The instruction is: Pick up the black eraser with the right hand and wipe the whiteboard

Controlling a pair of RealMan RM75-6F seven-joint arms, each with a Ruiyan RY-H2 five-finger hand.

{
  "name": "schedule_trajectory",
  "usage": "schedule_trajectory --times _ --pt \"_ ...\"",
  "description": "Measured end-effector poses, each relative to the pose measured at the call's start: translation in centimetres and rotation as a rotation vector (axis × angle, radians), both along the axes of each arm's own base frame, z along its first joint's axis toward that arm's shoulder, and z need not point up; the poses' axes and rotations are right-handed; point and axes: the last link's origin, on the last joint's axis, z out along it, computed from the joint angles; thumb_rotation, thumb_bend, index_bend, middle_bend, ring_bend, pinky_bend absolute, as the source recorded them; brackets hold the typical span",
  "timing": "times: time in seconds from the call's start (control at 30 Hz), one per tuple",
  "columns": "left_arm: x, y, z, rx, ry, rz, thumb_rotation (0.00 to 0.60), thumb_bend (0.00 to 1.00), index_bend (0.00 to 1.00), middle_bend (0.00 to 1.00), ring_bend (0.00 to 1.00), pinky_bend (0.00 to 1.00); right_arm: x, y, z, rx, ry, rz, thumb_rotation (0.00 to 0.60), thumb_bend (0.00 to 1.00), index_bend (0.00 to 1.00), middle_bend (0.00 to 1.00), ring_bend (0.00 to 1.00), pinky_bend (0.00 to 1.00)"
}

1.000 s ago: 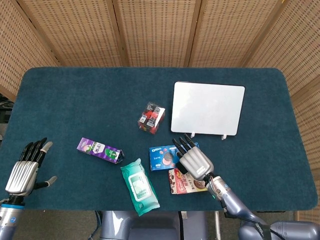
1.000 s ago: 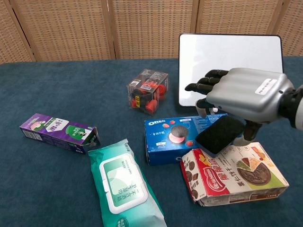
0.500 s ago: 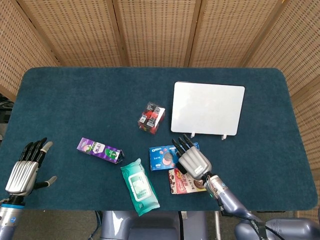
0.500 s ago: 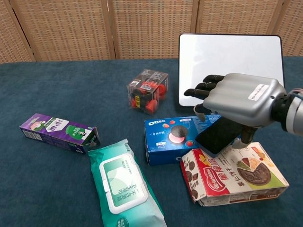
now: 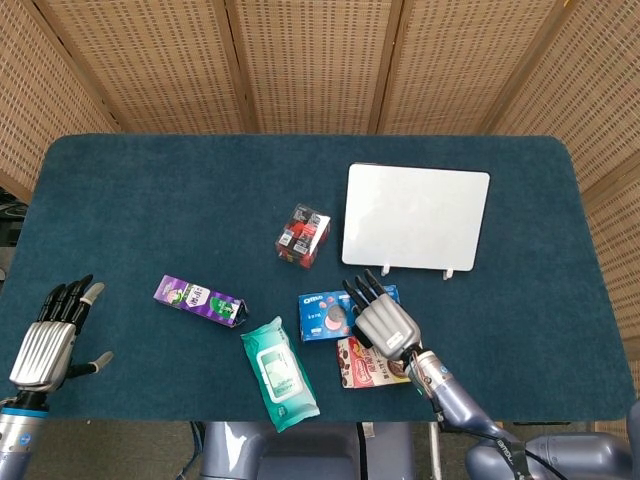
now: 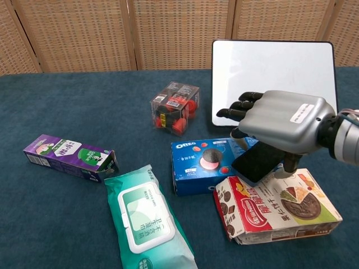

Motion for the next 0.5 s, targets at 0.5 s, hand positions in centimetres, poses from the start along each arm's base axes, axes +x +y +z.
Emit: schedule_trajectory --times 0.5 --pt "-0.01 0.02 0.08 0.002 -0.001 0.001 0.6 0.18 0.0 0.0 0.0 0.0 0.21 0.19 -0.45 0.006 -0.009 0.005 0.6 0.0 0.43 0.0 0.0 0.0"
